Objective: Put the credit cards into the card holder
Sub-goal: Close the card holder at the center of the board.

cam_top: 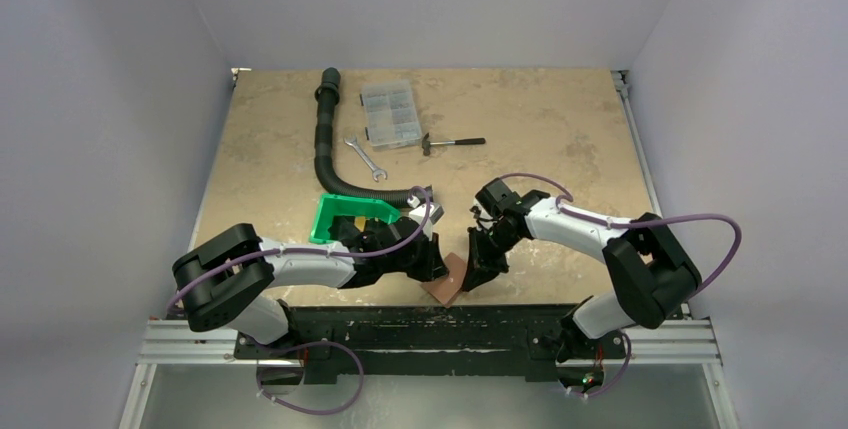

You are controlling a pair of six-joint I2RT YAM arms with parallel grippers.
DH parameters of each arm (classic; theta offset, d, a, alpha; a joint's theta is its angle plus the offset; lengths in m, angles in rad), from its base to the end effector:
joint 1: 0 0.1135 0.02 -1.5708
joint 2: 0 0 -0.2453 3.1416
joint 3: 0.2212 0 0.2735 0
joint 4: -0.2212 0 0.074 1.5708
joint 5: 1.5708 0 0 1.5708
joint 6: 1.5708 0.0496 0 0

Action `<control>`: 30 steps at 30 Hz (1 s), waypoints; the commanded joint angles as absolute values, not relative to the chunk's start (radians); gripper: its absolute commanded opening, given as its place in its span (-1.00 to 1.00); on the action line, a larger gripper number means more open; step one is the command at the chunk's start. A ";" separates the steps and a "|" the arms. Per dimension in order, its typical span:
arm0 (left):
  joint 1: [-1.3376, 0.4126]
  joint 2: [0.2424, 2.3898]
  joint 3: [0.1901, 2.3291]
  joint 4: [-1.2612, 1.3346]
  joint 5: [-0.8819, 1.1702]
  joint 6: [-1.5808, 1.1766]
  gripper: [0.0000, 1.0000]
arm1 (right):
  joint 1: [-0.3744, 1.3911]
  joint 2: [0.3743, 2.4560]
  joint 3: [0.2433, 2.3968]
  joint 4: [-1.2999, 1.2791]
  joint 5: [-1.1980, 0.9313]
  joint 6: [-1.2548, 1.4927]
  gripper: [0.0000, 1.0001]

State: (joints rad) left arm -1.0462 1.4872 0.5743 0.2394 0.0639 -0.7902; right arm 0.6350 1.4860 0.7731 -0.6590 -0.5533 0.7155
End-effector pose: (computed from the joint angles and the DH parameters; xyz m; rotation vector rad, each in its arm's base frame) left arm 0.1509 -0.2670 0.1065 0.3522 2.4392 -0.9903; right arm 0.1965 0.1772 0.1149 -0.0339 -2.8383 -0.8058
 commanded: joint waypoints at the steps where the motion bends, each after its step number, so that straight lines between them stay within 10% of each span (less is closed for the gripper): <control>1: -1.049 1.506 0.538 0.117 0.080 -0.770 -1.00 | 0.640 1.458 0.771 -0.627 -0.565 0.726 -1.00; 30: -1.049 1.491 0.535 0.114 0.083 -0.767 -1.00 | 0.637 1.494 0.785 -0.473 -0.556 0.810 -1.00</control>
